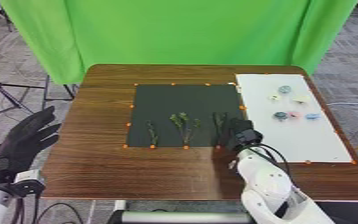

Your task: Arrange flowers

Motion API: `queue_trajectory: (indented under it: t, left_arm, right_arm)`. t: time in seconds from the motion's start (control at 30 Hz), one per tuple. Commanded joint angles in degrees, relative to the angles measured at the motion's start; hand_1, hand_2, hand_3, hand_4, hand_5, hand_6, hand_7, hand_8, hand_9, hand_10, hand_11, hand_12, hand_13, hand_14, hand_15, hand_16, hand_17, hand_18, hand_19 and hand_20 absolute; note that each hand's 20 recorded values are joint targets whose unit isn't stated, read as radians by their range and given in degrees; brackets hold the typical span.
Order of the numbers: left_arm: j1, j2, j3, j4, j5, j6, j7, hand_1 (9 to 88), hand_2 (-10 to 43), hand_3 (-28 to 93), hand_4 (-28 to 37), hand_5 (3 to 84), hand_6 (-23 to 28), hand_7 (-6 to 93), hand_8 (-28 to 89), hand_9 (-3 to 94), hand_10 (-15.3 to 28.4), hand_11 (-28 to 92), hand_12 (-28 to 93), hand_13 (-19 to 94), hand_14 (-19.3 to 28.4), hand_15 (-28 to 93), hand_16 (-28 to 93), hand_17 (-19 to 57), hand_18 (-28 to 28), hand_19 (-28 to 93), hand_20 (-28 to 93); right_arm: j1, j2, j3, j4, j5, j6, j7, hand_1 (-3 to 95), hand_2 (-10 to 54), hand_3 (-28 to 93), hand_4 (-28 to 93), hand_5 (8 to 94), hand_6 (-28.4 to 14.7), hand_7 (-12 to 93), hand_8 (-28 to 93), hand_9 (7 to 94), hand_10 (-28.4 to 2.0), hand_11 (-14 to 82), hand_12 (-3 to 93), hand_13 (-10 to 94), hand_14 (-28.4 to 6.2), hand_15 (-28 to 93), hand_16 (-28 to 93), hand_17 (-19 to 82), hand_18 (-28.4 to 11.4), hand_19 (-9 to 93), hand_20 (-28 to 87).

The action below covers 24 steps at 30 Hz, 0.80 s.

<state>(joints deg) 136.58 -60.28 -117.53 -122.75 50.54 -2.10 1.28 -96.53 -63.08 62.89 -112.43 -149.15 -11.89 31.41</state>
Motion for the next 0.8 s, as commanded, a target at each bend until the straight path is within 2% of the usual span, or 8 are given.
queue_trajectory:
  t: [0.03, 0.37, 0.6, 0.8]
  left_arm:
    - [0.52, -0.36, -0.31, -0.2, 0.25, -0.33, -0.56, 23.1, -5.2, 71, -28.3, 22.5, 1.0, 22.3, -11, 17.7, 8.6, 15, 19, 15, 11.8, 23, 3, -9.0, 18.8, 40, 7]
    - [0.31, -0.28, -0.13, -0.12, 0.21, -0.41, -0.7, 23.2, -5.0, 71, -28.3, 22.5, 1.0, 22.2, -11, 17.7, 8.6, 15, 19, 15, 11.8, 23, 4, -9.0, 18.7, 40, 7]
    - [0.34, -0.23, -0.21, -0.13, 0.18, -0.41, -0.58, 23.2, -5.1, 71, -28.3, 22.5, 1.0, 22.2, -11, 17.7, 8.6, 15, 19, 15, 11.8, 23, 4, -9.0, 18.7, 40, 7]
    - [0.34, -0.26, -0.13, -0.13, 0.18, -0.41, -0.71, 23.3, -5.1, 71, -28.3, 22.5, 1.0, 22.3, -11, 17.7, 8.6, 15, 19, 15, 11.8, 23, 3, -9.1, 18.7, 40, 7]
  right_arm:
    - [-1.42, -1.19, -1.13, -0.81, -0.42, -0.01, -0.65, 40.6, -9.5, 86, -19, 66.9, 0.7, 61, 19, 73.3, -10.0, 63.4, 59.5, 71, -9.0, 87, 37, 26, -20.3, 77, 44]
    - [-0.52, -2.01, -2.04, 0.74, -1.28, 1.29, -0.78, 40.9, -9.5, 85, -20, 67.1, 0.7, 60, 18, 73.0, -9.9, 62.6, 60.0, 71, -9.0, 87, 37, 26, -20.3, 77, 43]
    - [-0.32, -2.26, -1.27, 1.39, -1.04, -2.56, -0.07, 40.4, -9.5, 84, -22, 65.4, 0.9, 59, 18, 71.8, -10.0, 61.8, 60.1, 70, -9.3, 86, 37, 25, -20.4, 76, 43]
    - [-0.45, -2.42, -0.81, 1.99, -1.19, -3.32, 0.3, 36.5, -9.5, 80, -27, 63.2, 0.2, 59, 16, 69.2, -11.1, 66.7, 49.9, 69, -9.7, 86, 37, 24, -20.6, 75, 44]
